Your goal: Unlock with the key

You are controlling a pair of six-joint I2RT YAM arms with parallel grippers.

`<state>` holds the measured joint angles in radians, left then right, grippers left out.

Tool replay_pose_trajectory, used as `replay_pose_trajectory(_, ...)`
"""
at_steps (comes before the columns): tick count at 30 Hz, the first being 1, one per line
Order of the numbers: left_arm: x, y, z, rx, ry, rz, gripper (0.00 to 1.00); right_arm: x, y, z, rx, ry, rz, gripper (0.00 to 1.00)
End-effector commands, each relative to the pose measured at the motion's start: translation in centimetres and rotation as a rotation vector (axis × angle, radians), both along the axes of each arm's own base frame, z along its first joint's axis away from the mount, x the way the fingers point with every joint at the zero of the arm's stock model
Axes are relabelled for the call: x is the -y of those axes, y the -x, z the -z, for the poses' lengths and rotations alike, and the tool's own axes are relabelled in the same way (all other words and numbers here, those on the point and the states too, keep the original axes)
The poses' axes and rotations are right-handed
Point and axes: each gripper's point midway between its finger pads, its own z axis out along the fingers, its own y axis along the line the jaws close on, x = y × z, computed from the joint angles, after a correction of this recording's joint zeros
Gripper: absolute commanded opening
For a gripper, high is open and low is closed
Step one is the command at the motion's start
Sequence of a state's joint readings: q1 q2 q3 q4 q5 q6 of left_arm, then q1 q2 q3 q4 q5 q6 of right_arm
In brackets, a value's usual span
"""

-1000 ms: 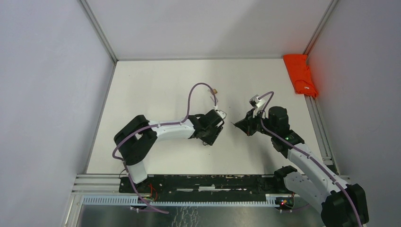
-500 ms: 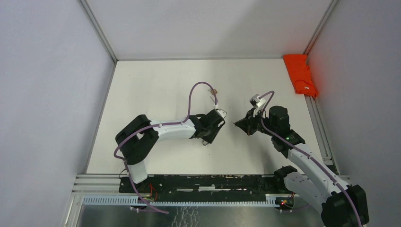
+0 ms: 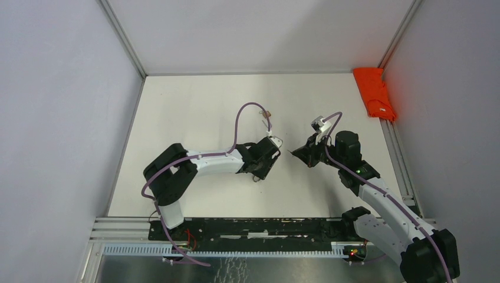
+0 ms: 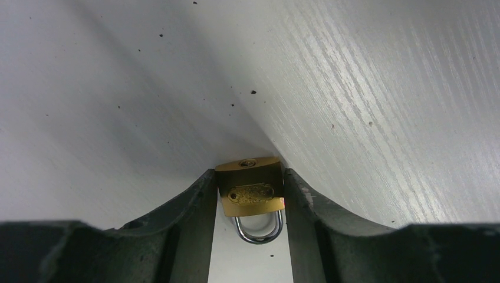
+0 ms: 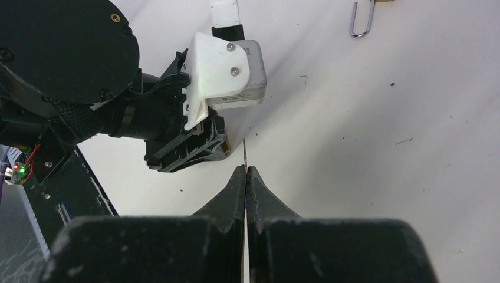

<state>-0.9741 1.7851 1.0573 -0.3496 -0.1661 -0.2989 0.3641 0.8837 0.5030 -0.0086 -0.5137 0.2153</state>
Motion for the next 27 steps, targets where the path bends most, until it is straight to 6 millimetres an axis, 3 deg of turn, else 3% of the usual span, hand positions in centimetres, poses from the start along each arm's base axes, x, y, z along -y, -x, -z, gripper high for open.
replay_pose_trajectory(1, -3.1, 4.1, 3.0, -0.154, -0.112, -0.009, 0.5, -0.2, -1.0, -2.4, 0.066, -0.029, 0.013, 0.0)
replay_pose_trajectory(5, -3.0, 4.7, 3.6, -0.186, -0.112, -0.002, 0.4, -0.2, -1.0, -2.3, 0.062, -0.028, 0.011, 0.0)
replay_pose_trajectory(6, -3.0, 4.7, 3.8, -0.191, -0.114, -0.001, 0.34, -0.2, -1.1, -2.2, 0.062, -0.025, 0.015, 0.0)
replay_pose_trajectory(8, -3.1, 4.8, 4.1, -0.192, -0.126, 0.003, 0.1, 0.0, -1.2, -1.6, 0.046, -0.015, 0.023, 0.0)
replay_pose_trajectory(10, -2.8, 4.3, 3.6, -0.169, -0.122, 0.003, 0.02, 0.2, -1.3, -0.7, 0.021, -0.001, 0.037, 0.0)
replay_pose_trajectory(13, -1.5, 3.2, 0.7, -0.107, -0.075, 0.051, 0.02, 0.4, -1.4, 0.4, -0.014, 0.013, 0.056, 0.0)
replay_pose_trajectory(17, 0.3, 1.4, -5.1, 0.023, -0.001, 0.155, 0.02, 0.5, -1.3, 0.4, -0.033, 0.018, 0.064, 0.0)
replay_pose_trajectory(22, 1.0, -0.6, -11.8, 0.187, 0.027, 0.256, 0.02, 0.7, -1.1, 0.1, -0.067, 0.035, 0.057, 0.0)
replay_pose_trajectory(27, 1.9, -0.3, -15.4, 0.238, 0.041, 0.439, 0.02, -0.3, -0.4, -0.2, -0.091, -0.011, -0.009, 0.0)
